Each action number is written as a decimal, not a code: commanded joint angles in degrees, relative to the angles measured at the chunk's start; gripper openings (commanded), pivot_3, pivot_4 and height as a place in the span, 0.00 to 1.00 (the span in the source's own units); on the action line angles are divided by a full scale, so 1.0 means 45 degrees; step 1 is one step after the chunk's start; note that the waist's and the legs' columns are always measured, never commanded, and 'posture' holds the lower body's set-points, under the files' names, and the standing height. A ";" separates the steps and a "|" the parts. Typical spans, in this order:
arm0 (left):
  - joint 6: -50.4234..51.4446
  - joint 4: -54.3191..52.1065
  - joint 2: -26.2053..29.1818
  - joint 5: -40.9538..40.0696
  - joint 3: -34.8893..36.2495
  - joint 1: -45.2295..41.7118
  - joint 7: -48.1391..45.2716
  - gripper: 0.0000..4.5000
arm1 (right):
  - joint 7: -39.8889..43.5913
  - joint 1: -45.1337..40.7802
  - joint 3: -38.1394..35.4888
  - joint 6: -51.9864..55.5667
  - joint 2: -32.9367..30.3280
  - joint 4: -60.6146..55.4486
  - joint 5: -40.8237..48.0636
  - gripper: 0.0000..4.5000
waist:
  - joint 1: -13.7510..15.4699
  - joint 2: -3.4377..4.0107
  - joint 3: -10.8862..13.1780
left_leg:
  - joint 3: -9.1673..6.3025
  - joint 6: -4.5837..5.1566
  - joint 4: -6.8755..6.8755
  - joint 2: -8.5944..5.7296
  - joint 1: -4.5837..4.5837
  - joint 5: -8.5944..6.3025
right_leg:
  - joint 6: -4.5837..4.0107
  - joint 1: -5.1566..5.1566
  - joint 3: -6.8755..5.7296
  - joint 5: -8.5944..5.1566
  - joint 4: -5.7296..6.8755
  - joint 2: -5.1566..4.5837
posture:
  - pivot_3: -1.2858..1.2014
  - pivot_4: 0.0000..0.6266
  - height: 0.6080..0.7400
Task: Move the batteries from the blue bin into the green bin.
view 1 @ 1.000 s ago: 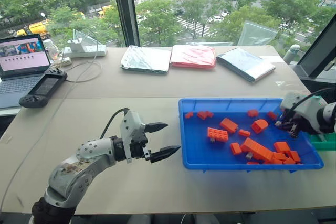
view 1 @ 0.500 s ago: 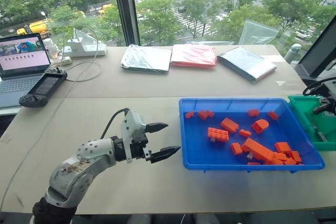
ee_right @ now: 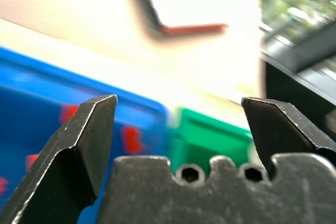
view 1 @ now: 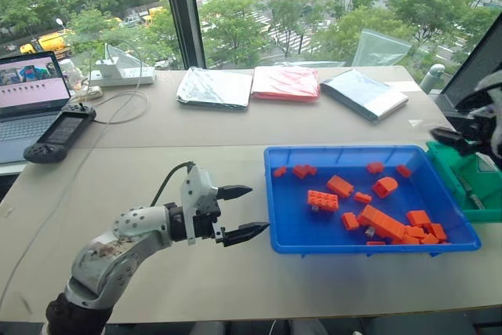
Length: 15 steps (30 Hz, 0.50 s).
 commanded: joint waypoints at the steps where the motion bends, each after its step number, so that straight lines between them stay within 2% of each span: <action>1: -0.0252 -0.0208 0.0210 -0.0080 0.0223 -0.0105 -0.0286 1.00 | 0.2028 0.1242 -0.0622 0.0554 -0.1079 -0.1952 0.1876 0.99 | 0.0127 -0.0002 0.0001 | -0.0005 0.0003 0.0011 0.0000 -0.0012 -0.0002 | 0.0000 -0.0001 -0.0009 0.0000 -0.0008 -0.0005 | 0.52 0.24 1.00; 7: -0.0182 -0.0259 0.0411 -0.0237 0.0368 -0.0233 -0.0498 1.00 | 0.2649 0.3534 0.0154 -0.0628 -0.2129 -0.2890 0.2050 0.99 | 0.0184 -0.0003 0.0001 | 0.0013 0.0006 0.0029 -0.0022 -0.0015 -0.0003 | 0.0019 -0.0002 0.0000 0.0008 -0.0013 -0.0039 | 0.52 0.24 1.00; 11: -0.0171 -0.0242 0.0415 -0.0264 0.0401 -0.0253 -0.0539 1.00 | 0.2468 0.4179 0.0893 -0.0859 -0.2089 -0.3464 0.2133 0.99 | 0.0082 -0.0002 0.0001 | 0.0020 0.0004 0.0026 -0.0019 -0.0002 -0.0002 | 0.0018 -0.0005 0.0005 0.0009 -0.0004 -0.0025 | 0.52 0.24 1.00; 15: -0.0148 -0.0294 0.0393 -0.0271 0.0379 -0.0200 -0.0535 1.00 | 0.1515 0.4245 0.1903 -0.1102 -0.1725 -0.3338 0.1629 0.99 | 0.0009 -0.0003 0.0001 | 0.0013 0.0003 0.0025 -0.0018 -0.0004 -0.0002 | 0.0017 -0.0006 0.0003 0.0008 0.0002 -0.0022 | 0.52 0.24 1.00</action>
